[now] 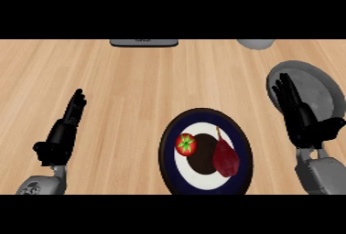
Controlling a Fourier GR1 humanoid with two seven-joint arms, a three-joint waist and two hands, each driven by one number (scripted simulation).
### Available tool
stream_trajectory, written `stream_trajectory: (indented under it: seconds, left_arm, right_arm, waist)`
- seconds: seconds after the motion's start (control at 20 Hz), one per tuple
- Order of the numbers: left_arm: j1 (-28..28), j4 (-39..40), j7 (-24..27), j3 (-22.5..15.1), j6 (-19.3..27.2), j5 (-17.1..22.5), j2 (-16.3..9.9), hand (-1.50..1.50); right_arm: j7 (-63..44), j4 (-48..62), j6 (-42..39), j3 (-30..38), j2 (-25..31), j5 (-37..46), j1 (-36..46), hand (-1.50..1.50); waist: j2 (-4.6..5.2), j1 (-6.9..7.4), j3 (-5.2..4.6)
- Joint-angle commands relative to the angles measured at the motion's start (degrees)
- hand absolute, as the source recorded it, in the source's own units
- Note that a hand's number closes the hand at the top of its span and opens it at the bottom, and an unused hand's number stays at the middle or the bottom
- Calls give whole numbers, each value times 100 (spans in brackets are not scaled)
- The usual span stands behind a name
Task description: Pick the pear from the plate and place it in the pan
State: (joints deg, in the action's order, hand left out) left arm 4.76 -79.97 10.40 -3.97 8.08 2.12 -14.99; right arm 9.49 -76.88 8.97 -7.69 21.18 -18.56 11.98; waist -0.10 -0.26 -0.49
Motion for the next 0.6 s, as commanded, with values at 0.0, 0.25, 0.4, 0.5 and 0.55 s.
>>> stream_trajectory:
  seconds: [0.0,0.25,0.4,0.5,0.55]
  left_arm:
    - [59,-46,-18,-126,13,-41,239,0]
    - [315,-257,86,-380,-250,272,595,0]
    - [123,-425,-136,-492,-373,400,719,0]
    - [-169,-686,-171,-514,-524,472,605,0]
    - [-118,-558,-60,-545,-378,330,702,0]
  right_arm:
    - [181,-197,-858,208,105,-468,38,150]
    - [1041,-628,-3009,-179,-403,-1727,572,150]
    - [1467,236,-3006,618,496,-1385,-450,-150]
    - [2335,1008,-3893,562,579,-1139,-386,-150]
    - [2679,1077,-4189,507,649,-966,-662,-150]
  waist:
    - [7,16,51]
    - [35,152,95]
    - [14,-13,57]
    - [26,91,62]
    - [25,50,60]
